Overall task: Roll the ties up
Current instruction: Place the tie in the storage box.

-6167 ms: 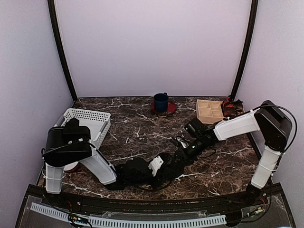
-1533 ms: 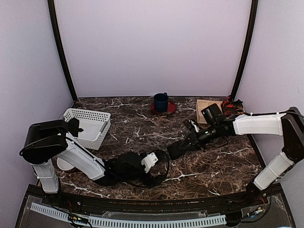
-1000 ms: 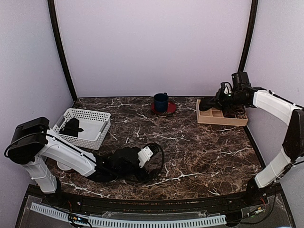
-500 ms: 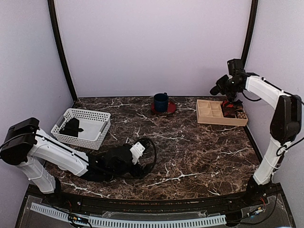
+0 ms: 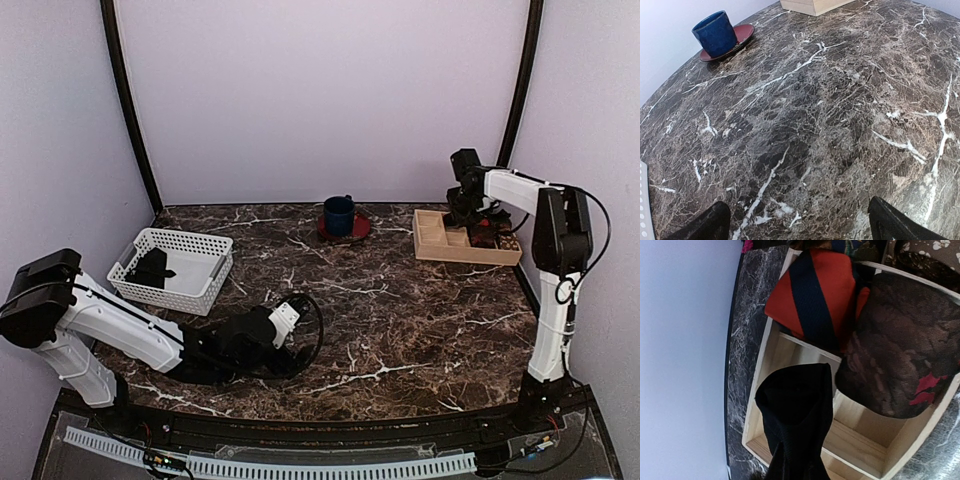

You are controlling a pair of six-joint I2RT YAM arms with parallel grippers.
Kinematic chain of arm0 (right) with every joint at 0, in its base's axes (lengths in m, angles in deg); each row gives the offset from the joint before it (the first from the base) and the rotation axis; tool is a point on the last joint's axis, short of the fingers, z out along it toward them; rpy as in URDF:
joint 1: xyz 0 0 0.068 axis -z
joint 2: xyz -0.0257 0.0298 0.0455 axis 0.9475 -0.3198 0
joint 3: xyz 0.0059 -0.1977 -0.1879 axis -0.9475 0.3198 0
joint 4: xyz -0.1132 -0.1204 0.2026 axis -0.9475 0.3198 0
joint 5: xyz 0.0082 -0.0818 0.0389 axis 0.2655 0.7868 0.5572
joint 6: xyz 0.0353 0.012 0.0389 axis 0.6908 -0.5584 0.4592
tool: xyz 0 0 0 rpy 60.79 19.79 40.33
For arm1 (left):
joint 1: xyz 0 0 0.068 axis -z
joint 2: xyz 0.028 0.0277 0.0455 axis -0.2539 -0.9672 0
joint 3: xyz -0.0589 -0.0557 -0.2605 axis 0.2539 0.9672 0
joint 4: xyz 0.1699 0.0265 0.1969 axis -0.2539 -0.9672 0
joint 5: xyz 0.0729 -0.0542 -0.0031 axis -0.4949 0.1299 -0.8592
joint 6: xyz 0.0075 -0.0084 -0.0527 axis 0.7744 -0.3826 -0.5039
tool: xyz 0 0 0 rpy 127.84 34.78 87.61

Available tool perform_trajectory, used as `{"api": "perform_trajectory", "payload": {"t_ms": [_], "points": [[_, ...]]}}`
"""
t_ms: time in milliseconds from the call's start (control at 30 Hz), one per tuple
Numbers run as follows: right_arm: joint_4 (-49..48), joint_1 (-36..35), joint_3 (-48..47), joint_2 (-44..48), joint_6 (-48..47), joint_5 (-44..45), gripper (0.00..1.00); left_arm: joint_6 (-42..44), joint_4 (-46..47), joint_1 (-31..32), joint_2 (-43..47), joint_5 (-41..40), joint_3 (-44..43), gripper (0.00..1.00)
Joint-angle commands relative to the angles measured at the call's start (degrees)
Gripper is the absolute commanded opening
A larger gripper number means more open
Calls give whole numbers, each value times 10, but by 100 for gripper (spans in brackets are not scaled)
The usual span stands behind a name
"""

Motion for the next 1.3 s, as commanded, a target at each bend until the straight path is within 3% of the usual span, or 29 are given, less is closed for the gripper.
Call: {"api": "perform_trajectory", "payload": {"t_ms": [0,400,667,1267], "points": [[13,-17,-67,-29,61,60,0,-7,-11,0,22,-12,12,99],[68,-31,-115,-98,155,77,0,17,-16,-2,23,-19,9,99],[79,-31,-86,-77,157,128,0,-1,-24,-5,25,-17,13,99],[70,-12,-121,-134,142,117,0,-3,-31,-5,33,-21,16,99]]}}
